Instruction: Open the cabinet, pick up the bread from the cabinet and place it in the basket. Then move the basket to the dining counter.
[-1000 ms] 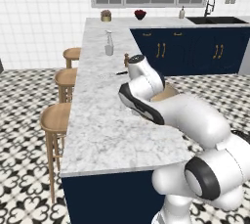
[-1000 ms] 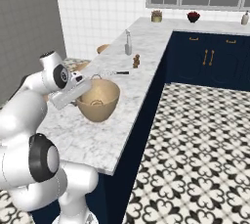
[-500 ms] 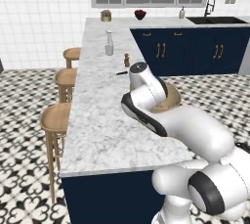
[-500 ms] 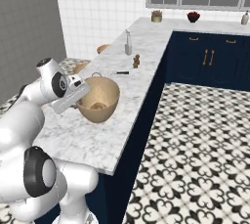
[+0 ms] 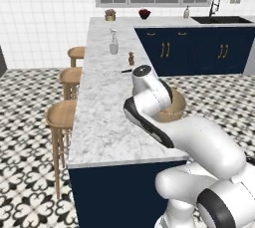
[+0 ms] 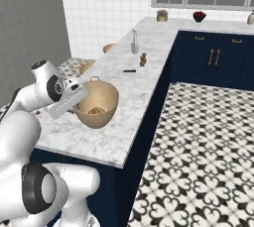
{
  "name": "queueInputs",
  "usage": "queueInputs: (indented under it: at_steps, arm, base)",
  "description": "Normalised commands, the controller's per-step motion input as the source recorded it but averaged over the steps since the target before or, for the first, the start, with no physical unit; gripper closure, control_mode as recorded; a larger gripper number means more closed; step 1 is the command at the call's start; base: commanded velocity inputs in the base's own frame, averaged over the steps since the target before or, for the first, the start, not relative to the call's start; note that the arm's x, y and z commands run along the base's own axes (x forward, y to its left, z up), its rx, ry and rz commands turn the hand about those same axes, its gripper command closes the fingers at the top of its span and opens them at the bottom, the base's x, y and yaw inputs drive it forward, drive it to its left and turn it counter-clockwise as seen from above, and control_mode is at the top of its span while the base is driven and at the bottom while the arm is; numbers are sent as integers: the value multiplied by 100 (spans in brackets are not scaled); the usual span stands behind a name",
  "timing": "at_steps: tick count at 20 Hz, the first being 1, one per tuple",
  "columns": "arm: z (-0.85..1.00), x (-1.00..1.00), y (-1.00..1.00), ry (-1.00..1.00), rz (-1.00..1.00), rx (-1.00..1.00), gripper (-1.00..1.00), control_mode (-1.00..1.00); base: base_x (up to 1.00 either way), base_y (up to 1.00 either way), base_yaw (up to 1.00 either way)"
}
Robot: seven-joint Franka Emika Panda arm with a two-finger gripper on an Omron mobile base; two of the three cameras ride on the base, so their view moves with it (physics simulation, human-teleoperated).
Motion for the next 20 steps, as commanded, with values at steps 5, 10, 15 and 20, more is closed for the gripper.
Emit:
queueInputs:
  at_steps: [5,10,15,20]
  arm:
    - [0,0,0,0,0,0,100,100]
    - [0,0,0,0,0,0,100,100]
    - [0,0,0,0,0,0,100,100]
    - [0,0,0,0,0,0,100,100]
  base:
    - [-61,100,-4]
    - [-37,100,-14]
    - [4,100,-30]
    - [37,100,-35]
